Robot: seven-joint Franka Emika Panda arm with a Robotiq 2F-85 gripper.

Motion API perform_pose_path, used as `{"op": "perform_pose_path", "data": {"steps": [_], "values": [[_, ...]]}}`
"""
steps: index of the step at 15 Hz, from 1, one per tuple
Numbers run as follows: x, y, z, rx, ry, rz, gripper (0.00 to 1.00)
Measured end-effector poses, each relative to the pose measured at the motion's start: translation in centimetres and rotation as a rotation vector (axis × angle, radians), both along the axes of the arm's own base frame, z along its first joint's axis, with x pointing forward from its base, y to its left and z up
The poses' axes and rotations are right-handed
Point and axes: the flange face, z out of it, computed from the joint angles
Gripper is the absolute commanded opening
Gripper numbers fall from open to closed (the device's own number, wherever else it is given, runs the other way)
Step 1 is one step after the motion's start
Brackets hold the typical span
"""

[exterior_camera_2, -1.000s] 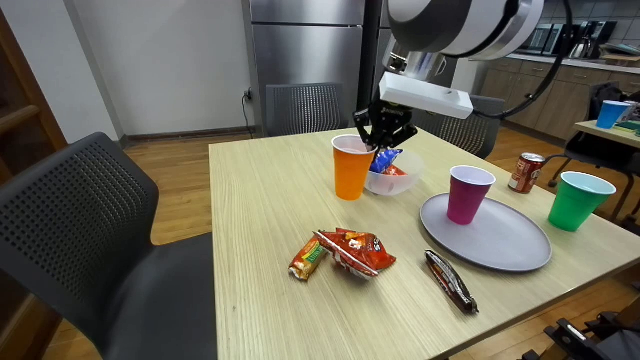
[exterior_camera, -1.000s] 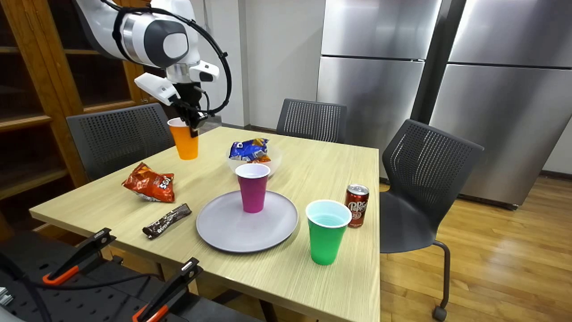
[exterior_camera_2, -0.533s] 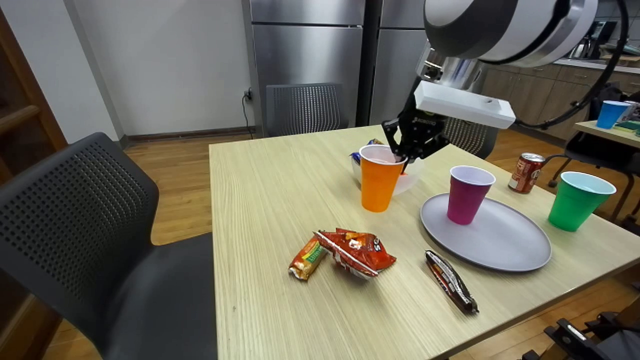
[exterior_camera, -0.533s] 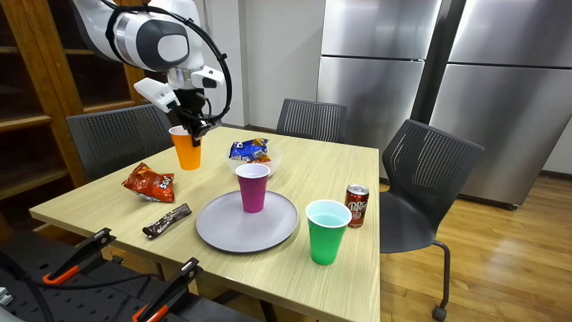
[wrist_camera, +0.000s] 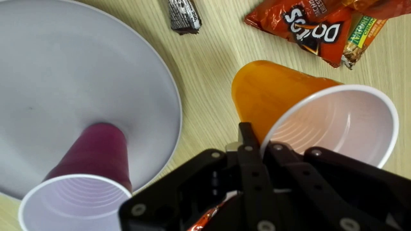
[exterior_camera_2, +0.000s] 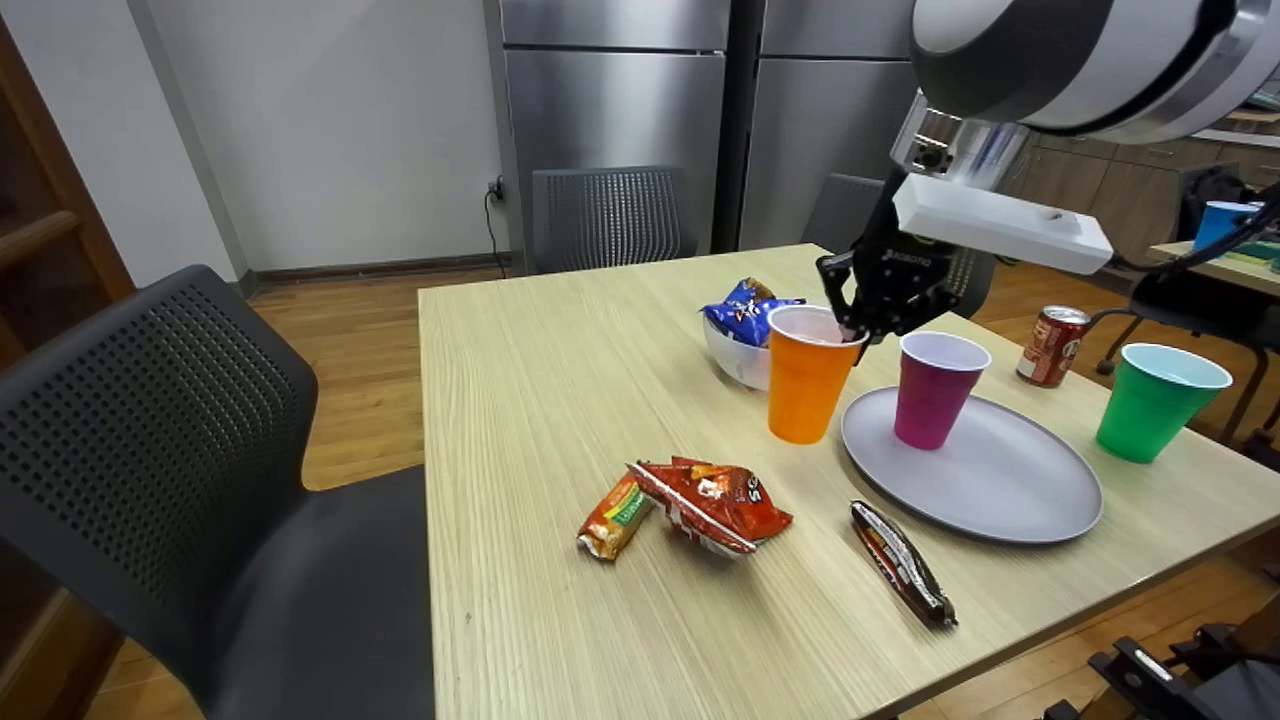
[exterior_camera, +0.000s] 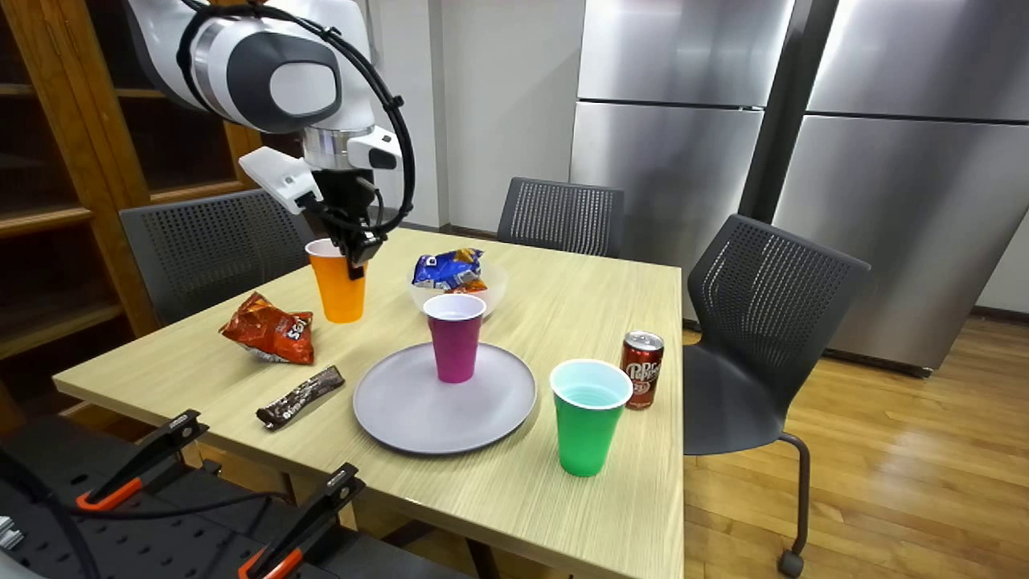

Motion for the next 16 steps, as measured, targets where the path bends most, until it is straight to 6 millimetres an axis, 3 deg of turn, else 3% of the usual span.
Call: {"op": "perform_pose_path", "data": {"steps": [16], "values": [[-4.7,-7.2,-1.7,-0.022,0.028,-0.183,0.01]]}}
